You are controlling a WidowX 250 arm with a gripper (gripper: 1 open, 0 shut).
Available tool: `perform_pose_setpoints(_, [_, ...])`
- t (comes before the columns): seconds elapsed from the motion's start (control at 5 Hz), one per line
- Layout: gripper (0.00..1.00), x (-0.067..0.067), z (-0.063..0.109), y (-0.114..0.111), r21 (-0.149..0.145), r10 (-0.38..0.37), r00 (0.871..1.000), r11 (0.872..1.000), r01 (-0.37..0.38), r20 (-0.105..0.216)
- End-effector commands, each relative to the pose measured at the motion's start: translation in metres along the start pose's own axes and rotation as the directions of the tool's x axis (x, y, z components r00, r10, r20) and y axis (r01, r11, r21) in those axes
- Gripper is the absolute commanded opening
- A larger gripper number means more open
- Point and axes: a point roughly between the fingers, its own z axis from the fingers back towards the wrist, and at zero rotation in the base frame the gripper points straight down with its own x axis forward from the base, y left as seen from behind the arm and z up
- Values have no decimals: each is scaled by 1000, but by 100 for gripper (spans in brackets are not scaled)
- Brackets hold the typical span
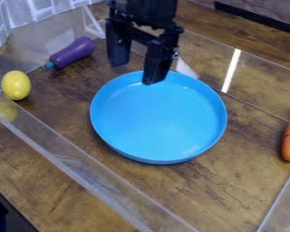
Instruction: Move the carrot to the right side
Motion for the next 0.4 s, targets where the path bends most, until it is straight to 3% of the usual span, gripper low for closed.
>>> perform_pose_setpoints(0.0, [100,13,8,4,0,6,999,1000,-6,50])
perform_pose_setpoints(0.2, [100,27,0,-2,-11,7,998,1000,-7,56])
